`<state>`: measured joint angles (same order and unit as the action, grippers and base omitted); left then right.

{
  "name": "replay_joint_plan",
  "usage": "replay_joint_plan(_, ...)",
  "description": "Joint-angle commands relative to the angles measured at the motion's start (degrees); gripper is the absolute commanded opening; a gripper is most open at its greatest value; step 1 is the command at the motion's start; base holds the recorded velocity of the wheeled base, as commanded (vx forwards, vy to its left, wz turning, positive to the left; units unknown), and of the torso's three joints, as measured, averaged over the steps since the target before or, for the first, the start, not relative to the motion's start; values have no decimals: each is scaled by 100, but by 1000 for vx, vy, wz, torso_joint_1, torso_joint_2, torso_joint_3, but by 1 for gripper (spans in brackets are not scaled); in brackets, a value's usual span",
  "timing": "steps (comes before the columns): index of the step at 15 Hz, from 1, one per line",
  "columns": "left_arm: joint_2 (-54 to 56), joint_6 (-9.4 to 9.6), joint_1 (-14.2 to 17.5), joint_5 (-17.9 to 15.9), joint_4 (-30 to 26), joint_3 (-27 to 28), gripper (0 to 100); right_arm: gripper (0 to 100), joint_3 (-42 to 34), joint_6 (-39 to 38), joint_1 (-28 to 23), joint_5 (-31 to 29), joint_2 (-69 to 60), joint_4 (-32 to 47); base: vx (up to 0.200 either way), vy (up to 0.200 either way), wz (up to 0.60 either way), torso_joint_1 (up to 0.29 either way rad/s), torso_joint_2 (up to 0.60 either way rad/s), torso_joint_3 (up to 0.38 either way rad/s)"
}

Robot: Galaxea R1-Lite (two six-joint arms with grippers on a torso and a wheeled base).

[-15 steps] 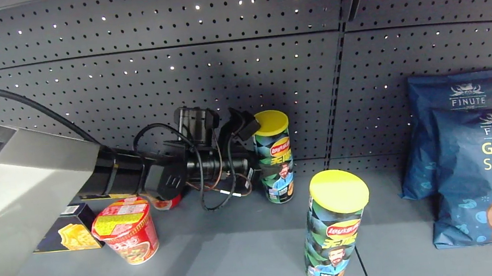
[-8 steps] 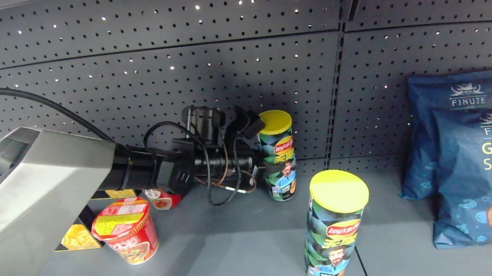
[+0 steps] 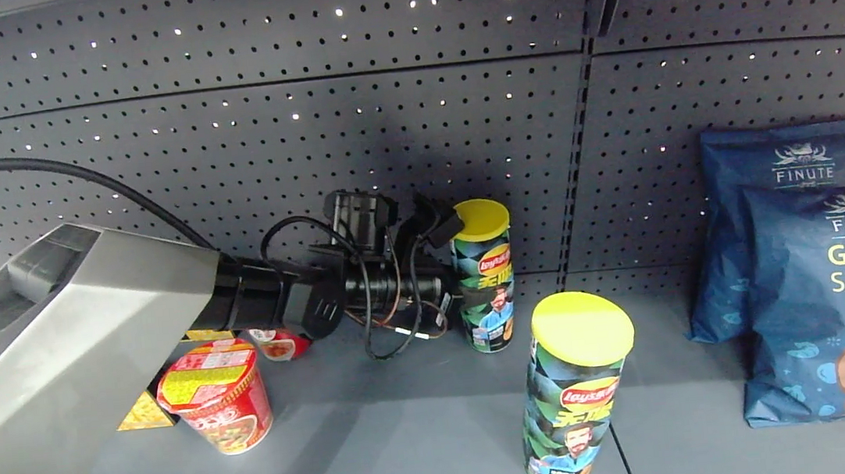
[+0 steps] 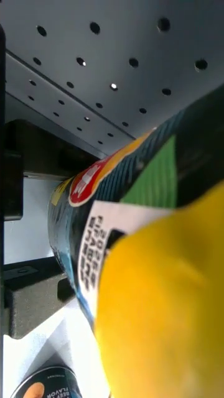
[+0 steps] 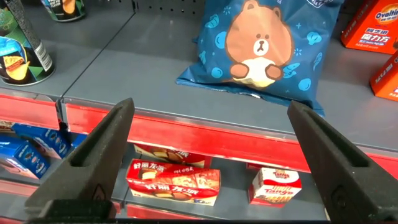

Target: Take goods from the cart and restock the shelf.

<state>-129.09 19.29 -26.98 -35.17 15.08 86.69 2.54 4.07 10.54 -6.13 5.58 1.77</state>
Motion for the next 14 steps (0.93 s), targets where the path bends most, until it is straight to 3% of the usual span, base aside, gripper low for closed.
replay_joint_plan(1, 15, 102, 8, 1, -5, -47, 100, 100, 1, -3, 0, -2, 13, -1, 0, 0, 0, 0, 0, 0)
replay_joint_plan(7, 112, 278, 0, 80, 56, -222, 100, 100, 1, -3, 9, -2, 13, -10, 0, 0, 0, 0, 0, 0)
replay_joint_plan(11, 1140, 365, 87, 335, 180, -1268, 100, 100, 1, 6, 0, 59, 13, -1, 0, 0, 0, 0, 0, 0)
replay_joint_plan(14, 1632, 357, 96, 406, 804, -2191, 100, 100, 1, -29, 0, 59, 13, -1, 0, 0, 0, 0, 0, 0)
